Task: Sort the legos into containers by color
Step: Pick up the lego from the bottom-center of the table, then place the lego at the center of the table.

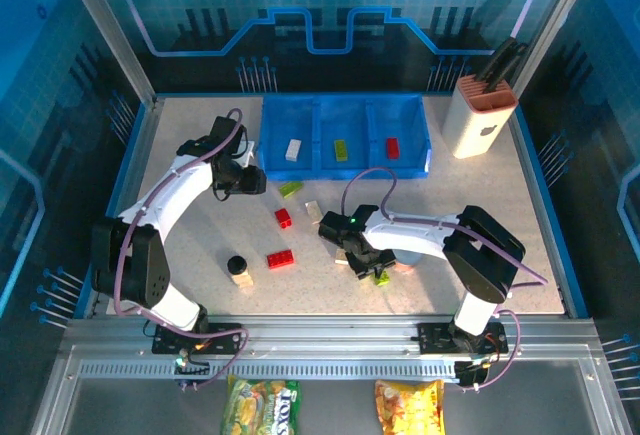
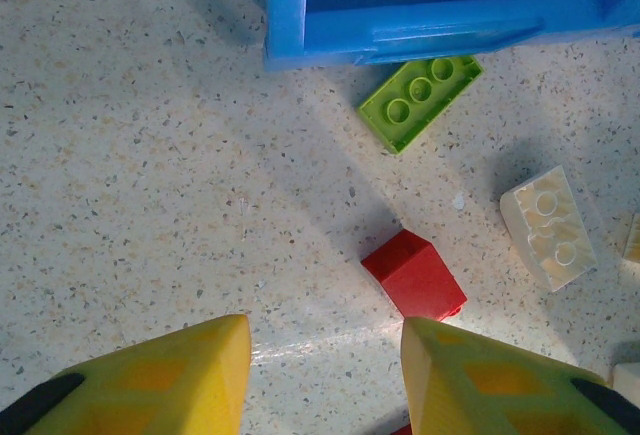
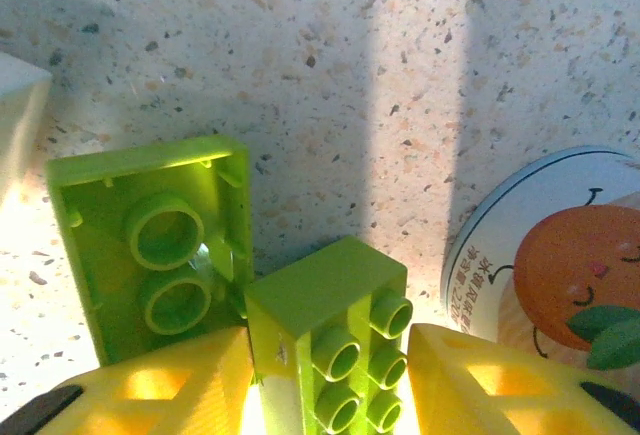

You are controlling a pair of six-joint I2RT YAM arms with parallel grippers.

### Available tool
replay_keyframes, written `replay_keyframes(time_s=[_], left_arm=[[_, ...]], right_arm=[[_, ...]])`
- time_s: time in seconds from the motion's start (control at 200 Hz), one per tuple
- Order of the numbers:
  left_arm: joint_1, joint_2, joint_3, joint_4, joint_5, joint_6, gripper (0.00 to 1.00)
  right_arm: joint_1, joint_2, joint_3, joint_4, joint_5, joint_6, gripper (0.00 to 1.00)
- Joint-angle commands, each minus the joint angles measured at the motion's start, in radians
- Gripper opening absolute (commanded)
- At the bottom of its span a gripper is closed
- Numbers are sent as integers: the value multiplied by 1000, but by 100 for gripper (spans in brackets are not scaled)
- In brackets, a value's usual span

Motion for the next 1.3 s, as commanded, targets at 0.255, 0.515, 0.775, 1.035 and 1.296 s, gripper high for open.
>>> replay_keyframes(time_s=[0.255,0.515,0.775,1.035,1.296], left_arm=[[12,-12,-14,4,21,30,45],[13,-12,-16,5,22,32,44],[19,-12,-16,6,25,34,44],[23,-14,-17,7,30,36,45],[24,-12,-17,10,30,36,45]], right_arm=[[-11,18,-19,1,-22,8,38],[-8,-13,25,-42,1,11,34],[-17,-5,90,-74,39,-10,35],[-101,96,193,-50,76,-95,35],[-189,199,285,-29,97,-178,36]])
